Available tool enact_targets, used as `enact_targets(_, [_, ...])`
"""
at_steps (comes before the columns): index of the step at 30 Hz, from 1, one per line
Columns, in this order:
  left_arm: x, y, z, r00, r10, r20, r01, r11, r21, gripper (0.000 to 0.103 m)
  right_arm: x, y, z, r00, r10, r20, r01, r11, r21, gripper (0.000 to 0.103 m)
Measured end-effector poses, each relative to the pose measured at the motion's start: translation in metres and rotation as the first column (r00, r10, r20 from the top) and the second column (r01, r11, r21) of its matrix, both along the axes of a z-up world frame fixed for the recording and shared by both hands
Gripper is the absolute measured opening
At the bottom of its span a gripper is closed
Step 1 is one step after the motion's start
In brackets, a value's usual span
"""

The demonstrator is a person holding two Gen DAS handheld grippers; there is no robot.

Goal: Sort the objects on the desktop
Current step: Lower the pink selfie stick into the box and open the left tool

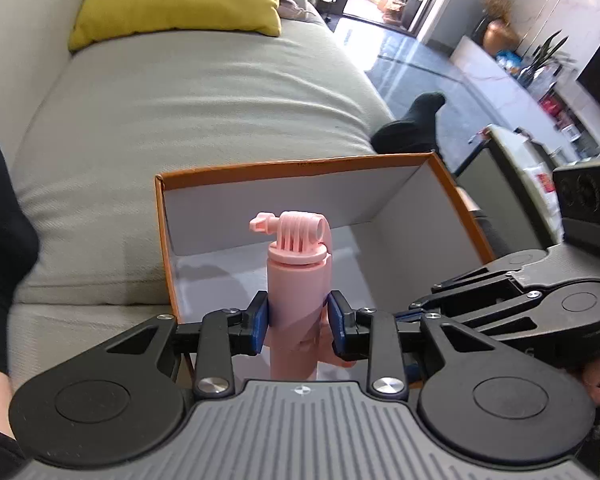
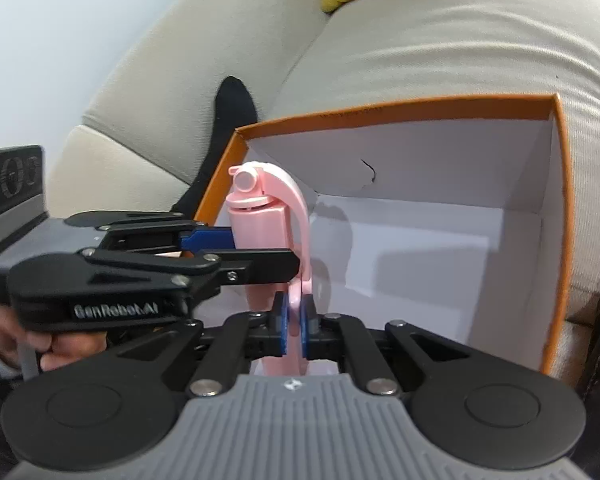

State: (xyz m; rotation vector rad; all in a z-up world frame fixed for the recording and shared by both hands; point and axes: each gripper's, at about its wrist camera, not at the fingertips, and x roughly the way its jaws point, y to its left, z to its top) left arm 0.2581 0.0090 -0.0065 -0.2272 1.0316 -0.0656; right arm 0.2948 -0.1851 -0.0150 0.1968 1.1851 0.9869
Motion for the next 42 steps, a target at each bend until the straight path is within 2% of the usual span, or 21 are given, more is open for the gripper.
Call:
enact_targets(4, [-0.003,0.006,0.002,0.999,0.034,0.015,-0.034,0.999,-0.004,0.037,0.005,0.002,0.000,0.998,-0.052,-0.042,0.053,0.999,0.001,0.006])
enact_targets(6, [-0.009,0.010,0.007,0.999,0.039,0.029,-0.039,0.999,-0.010,0.049,0.004,0.008,0.001,0.997,-0.073,-0.011,0.072,0.995,-0.066,0.007])
enact_targets(7, [-0.013,0.012,0.011,0.999,0.026,0.047,-0.025,0.999,-0.028,0.060,0.005,0.009,-0.002,0.996,-0.085,-0.017,0.083,0.993,-0.083,0.007])
enact_targets(8, [-0.016,0.014,0.014,0.998,0.008,0.063,-0.005,0.999,-0.042,0.061,0.007,0.010,-0.005,0.995,-0.097,-0.036,0.094,0.991,-0.093,0.007])
enact_targets(13, [-0.035,0.022,0.031,0.992,0.018,0.127,-0.009,0.998,-0.070,0.061,0.008,0.020,-0.003,0.989,-0.138,-0.060,0.131,0.985,-0.114,0.007])
enact_targets(16, [-0.054,0.029,0.040,0.980,0.039,0.194,-0.021,0.995,-0.094,0.061,0.010,0.030,-0.003,0.978,-0.201,-0.062,0.191,0.972,-0.141,0.007])
enact_targets(19, [-0.074,0.039,0.044,0.969,0.078,0.233,-0.053,0.992,-0.112,0.061,0.004,0.048,0.005,0.978,-0.209,-0.009,0.204,0.962,-0.183,0.008])
enact_targets(26, [-0.104,0.064,0.041,0.948,0.186,0.259,-0.155,0.978,-0.137,0.061,0.000,0.065,0.005,0.970,-0.229,-0.078,0.215,0.964,-0.158,0.012])
enact_targets(31, [-0.122,0.079,0.039,0.935,0.238,0.263,-0.196,0.965,-0.175,0.061,-0.008,0.056,0.006,0.977,-0.197,-0.081,0.186,0.973,-0.134,0.015])
enact_targets(34, [-0.132,0.082,0.036,0.933,0.255,0.255,-0.216,0.961,-0.171,0.061,-0.016,0.049,0.013,0.982,-0.187,-0.038,0.179,0.971,-0.157,0.015])
enact_targets(38, [-0.140,0.078,0.030,0.944,0.244,0.221,-0.222,0.968,-0.120,0.061,-0.026,0.039,0.014,0.984,-0.179,0.020,0.180,0.967,-0.179,0.015])
enact_targets(42, [-0.159,0.069,0.032,0.947,0.237,0.217,-0.223,0.971,-0.088,0.061,-0.050,0.041,0.026,0.975,-0.138,0.176,0.169,0.970,-0.174,0.016])
